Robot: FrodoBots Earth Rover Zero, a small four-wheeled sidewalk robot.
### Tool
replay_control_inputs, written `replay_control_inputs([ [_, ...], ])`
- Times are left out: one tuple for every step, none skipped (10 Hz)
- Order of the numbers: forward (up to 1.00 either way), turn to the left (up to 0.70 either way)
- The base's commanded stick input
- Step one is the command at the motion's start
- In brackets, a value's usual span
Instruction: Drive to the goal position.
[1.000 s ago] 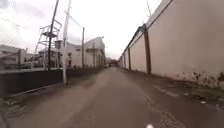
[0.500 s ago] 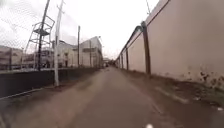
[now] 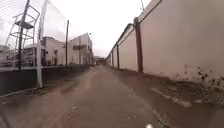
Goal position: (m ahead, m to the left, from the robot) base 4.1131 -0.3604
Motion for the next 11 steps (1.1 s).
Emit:
replay_control_inputs([
  [0.7, 0.0],
  [0.7, 0.0],
  [0.7, 0.0],
  [0.7, 0.0],
  [0.7, 0.0],
  [0.7, 0.0],
  [0.7, 0.0],
  [0.7, 0.0],
  [0.7, 0.0],
  [0.7, 0.0],
  [0.7, 0.0],
])
